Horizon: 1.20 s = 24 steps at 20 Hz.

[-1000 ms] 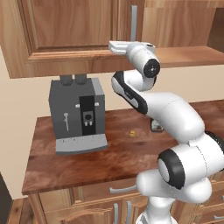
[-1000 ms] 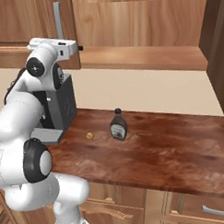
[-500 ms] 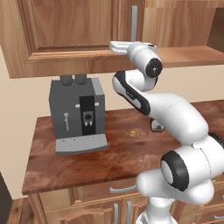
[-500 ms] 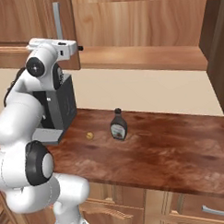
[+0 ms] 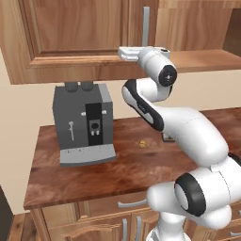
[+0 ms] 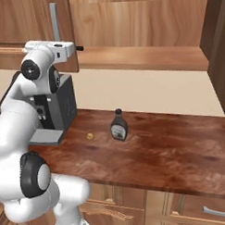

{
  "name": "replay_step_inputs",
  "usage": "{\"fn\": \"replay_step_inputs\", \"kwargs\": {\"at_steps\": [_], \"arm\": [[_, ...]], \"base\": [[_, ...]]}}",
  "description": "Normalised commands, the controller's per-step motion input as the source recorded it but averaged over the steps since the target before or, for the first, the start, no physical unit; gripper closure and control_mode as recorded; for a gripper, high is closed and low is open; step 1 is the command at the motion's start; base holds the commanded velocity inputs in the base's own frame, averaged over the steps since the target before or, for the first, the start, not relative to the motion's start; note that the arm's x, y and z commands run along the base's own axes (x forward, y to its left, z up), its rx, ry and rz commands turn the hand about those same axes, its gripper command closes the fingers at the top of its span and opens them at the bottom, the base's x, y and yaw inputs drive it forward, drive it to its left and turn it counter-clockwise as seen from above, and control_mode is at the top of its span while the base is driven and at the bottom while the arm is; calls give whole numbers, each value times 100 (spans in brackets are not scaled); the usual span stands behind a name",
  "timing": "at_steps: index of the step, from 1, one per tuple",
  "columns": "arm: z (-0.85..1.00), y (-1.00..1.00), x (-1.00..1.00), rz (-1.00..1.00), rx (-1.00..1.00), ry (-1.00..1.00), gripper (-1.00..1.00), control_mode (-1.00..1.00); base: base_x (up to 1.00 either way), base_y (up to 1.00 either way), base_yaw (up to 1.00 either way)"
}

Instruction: Pick the pan from the cabinet and place it on the stove. Then turn on the stove burner for the pan.

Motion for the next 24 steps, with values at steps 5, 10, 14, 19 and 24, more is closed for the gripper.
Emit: {"fn": "replay_step_inputs", "kwargs": {"at_steps": [5, 10, 14, 19, 24], "arm": [[0, 36, -47, 0, -1, 1, 100, -100], [0, 45, -57, 0, 0, 1, 100, -100], [0, 52, -65, 0, 0, 0, 100, -100], [0, 69, -62, 2, 0, 3, 100, -100], [0, 76, -53, 3, 0, 5, 100, -100]], "base": [[0, 0, 0], [0, 0, 0], [0, 0, 0], [0, 0, 0], [0, 0, 0]]}}
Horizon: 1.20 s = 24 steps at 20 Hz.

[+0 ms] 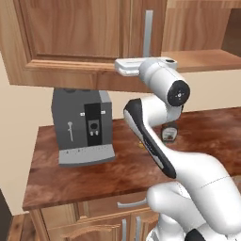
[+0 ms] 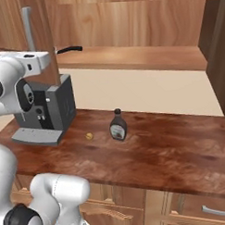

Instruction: Pick the pan from the cabinet and place it on the stove. Then turn on the stove burner for the pan.

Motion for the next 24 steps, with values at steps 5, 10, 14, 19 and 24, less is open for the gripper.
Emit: {"fn": "replay_step_inputs", "kwargs": {"at_steps": [5, 10, 14, 19, 24], "arm": [[-4, 76, -55, 3, 0, 2, 100, -100], [-5, 77, -46, 5, 0, 1, -100, -100], [-7, 46, -33, 7, 0, 0, -100, -100], [-8, 2, -87, 1, 6, -8, -100, -100], [0, -15, -100, 0, 19, -8, -100, -100]], "base": [[0, 0, 0], [0, 0, 0], [0, 0, 0], [0, 0, 0], [0, 0, 0]]}}
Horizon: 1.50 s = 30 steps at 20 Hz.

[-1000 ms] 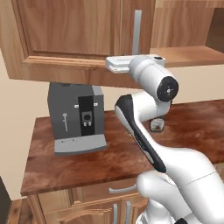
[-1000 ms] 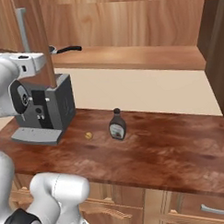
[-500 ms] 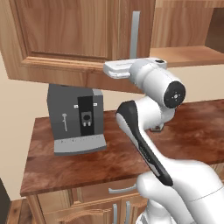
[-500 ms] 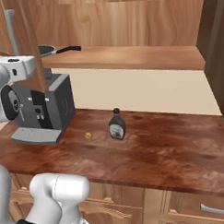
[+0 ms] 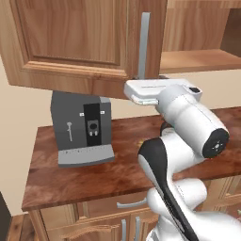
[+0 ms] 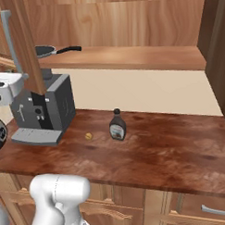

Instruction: Pick the pan from the cabinet and place it on the stove. Then turn on the stove burner for the pan.

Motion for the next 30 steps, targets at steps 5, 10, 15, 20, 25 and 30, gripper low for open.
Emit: {"fn": "replay_step_inputs", "kwargs": {"at_steps": [5, 10, 15, 20, 25, 30], "arm": [[1, -53, -88, 0, 23, -2, -100, -100], [2, -70, -46, 0, 22, 1, -100, -100], [0, -84, -6, 0, 25, 10, -100, -100], [-22, -70, 27, 11, 29, 11, -100, -100], [-26, -36, 34, 9, 27, 6, -100, -100], [-4, -5, 54, 7, 25, 11, -100, -100]], "base": [[0, 0, 0], [0, 0, 0], [0, 0, 0], [0, 0, 0], [0, 0, 0], [0, 0, 0]]}}
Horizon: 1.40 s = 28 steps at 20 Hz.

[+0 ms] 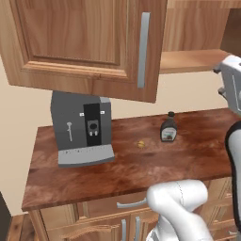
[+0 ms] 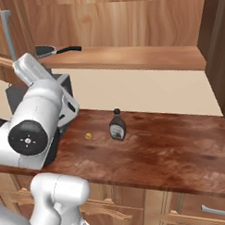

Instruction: Pick the pan from the cabinet and place it on the stove. Then turn on the stove burner for the pan.

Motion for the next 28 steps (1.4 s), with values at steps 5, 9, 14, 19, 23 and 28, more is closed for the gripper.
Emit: {"fn": "replay_step_inputs", "kwargs": {"at_steps": [5, 9, 14, 19, 23, 28], "arm": [[0, 0, 58, 7, 24, 14, -100, -100], [0, 0, 61, 11, 22, 17, -100, -100], [0, 1, 64, 17, 21, 14, -100, -100], [0, 7, 46, 21, 19, 6, -100, -100], [-4, 36, 14, 19, 14, 2, -100, -100], [-5, 52, 4, 17, 10, 2, -100, -100]], "base": [[0, 0, 0], [0, 0, 0], [0, 0, 0], [0, 0, 0], [0, 0, 0], [0, 0, 0]]}}
